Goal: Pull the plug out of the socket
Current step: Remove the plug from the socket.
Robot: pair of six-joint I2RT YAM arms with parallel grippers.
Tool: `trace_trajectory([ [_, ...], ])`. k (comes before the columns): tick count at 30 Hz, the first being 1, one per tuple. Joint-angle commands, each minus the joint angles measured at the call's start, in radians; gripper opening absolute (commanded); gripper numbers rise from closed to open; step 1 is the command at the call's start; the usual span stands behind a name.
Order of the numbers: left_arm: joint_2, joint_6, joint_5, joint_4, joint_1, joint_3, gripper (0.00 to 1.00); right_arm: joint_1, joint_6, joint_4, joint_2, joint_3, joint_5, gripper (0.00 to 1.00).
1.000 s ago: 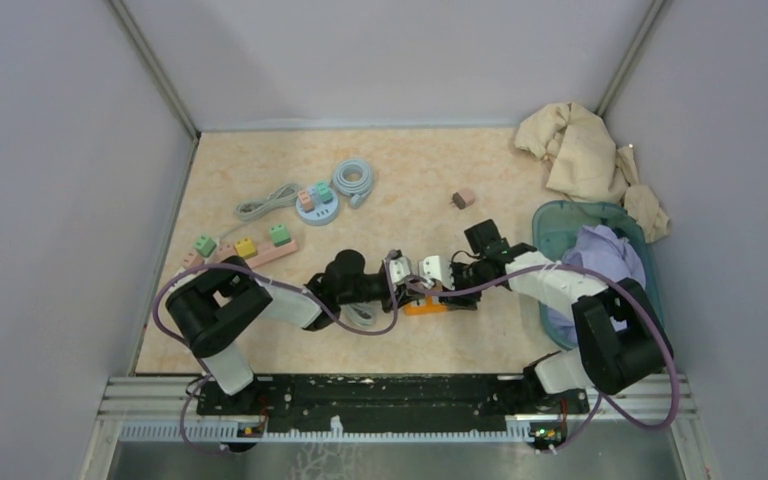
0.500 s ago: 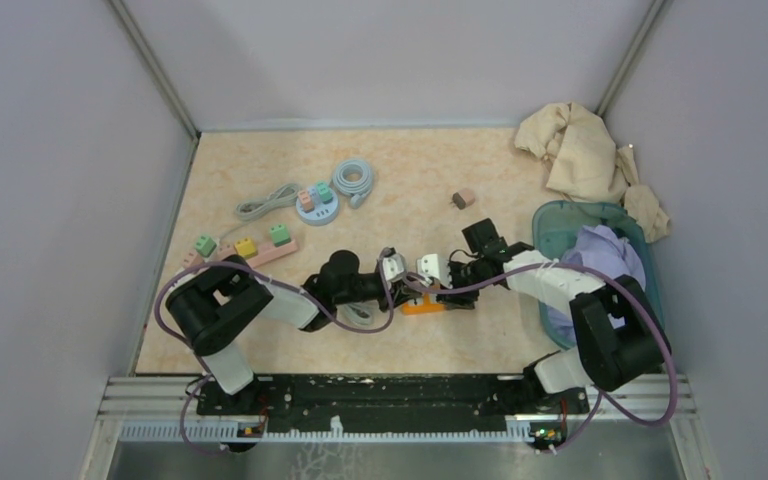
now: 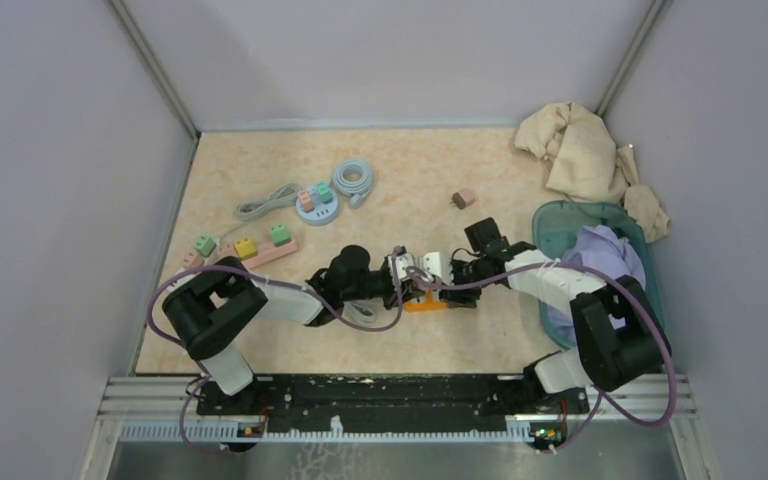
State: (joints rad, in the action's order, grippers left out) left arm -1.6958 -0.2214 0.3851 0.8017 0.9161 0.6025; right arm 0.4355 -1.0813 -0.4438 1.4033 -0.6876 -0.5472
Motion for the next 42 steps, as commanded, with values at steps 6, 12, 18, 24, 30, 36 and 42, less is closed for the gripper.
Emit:
trace_trajectory([
  [6, 0.010, 0.244, 0.036, 0.234, -0.047, -0.052, 0.00, 0.003, 0.065, 0.022, 0.024, 0.033, 0.033, 0.00],
  [12, 0.035, 0.153, 0.021, 0.248, -0.036, -0.098, 0.00, 0.003, 0.071, 0.025, 0.022, 0.037, 0.030, 0.00],
  [18, 0.082, -0.028, -0.029, 0.039, 0.022, -0.028, 0.00, 0.003, 0.076, 0.028, 0.022, 0.037, 0.028, 0.00],
  [24, 0.097, 0.085, -0.033, 0.071, 0.017, 0.005, 0.01, 0.003, 0.078, 0.030, 0.020, 0.040, 0.029, 0.00],
  [30, 0.066, 0.287, 0.039, 0.263, -0.032, -0.018, 0.01, 0.003, 0.078, 0.029, 0.019, 0.041, 0.028, 0.00],
  [36, 0.070, 0.336, 0.038, 0.417, -0.067, -0.087, 0.01, 0.003, 0.081, 0.030, 0.018, 0.045, 0.029, 0.00],
  [42, 0.125, -0.004, -0.035, -0.034, 0.011, 0.040, 0.00, 0.003, 0.084, 0.033, 0.023, 0.042, 0.033, 0.00],
])
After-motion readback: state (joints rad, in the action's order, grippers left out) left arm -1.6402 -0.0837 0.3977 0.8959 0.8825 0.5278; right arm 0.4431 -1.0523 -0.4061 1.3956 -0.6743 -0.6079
